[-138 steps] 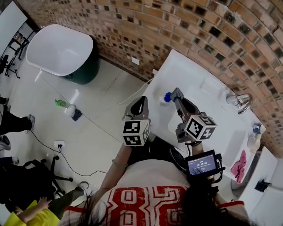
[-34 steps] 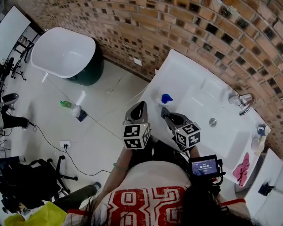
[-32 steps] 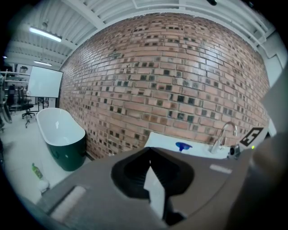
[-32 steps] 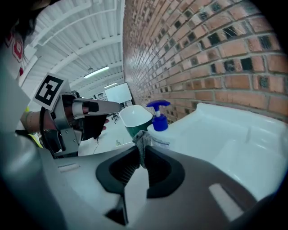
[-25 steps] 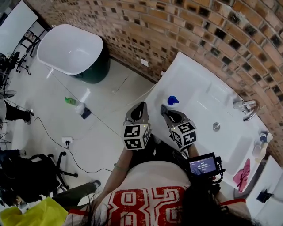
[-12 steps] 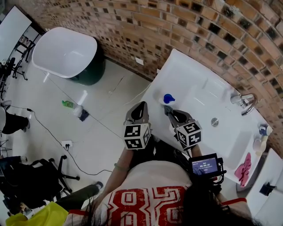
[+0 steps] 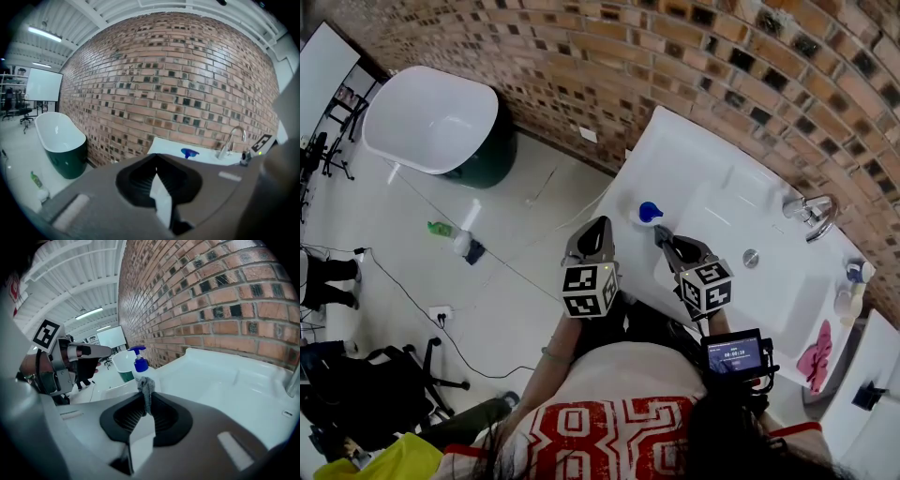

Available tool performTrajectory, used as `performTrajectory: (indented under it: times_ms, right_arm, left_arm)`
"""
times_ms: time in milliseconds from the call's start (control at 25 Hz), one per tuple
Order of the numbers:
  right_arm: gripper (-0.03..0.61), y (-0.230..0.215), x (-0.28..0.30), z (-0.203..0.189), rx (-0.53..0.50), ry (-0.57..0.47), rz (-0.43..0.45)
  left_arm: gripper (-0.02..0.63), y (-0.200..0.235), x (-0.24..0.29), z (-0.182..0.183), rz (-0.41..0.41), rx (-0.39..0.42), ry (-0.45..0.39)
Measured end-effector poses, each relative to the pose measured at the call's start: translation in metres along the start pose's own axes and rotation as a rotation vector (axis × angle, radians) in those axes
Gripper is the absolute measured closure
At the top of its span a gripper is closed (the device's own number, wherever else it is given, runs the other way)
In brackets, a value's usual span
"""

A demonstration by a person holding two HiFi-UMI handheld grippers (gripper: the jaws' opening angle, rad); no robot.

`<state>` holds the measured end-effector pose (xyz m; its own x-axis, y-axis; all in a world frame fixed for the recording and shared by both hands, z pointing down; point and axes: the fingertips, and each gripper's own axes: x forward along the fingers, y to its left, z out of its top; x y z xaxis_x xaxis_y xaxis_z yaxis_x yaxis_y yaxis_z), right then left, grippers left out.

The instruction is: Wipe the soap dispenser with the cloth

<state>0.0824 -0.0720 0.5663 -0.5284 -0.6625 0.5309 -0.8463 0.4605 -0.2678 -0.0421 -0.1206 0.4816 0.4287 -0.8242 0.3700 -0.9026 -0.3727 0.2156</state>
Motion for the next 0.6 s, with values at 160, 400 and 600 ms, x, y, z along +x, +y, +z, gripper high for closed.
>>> performTrajectory:
  times_ms: [160,400,600]
  right_arm:
    - [0.531,0.023,0.014,-0.005,0.017,0.014,0.084]
    - [0.532,0.047,0.042,-0.015,-0.021,0.072,0.155]
    - [0.531,0.050,0.061,-0.016,-0.028,0.096,0.152]
  left_arm:
    - [0.609,0.004,-0.002,-0.001,0.013,0.000,-0.001]
    - [0.609,0.021,-0.013,0.000,0.062,-0.008,-0.006]
    - [0.609,0.043,-0.023,0.001,0.115,-0.022,-0.014]
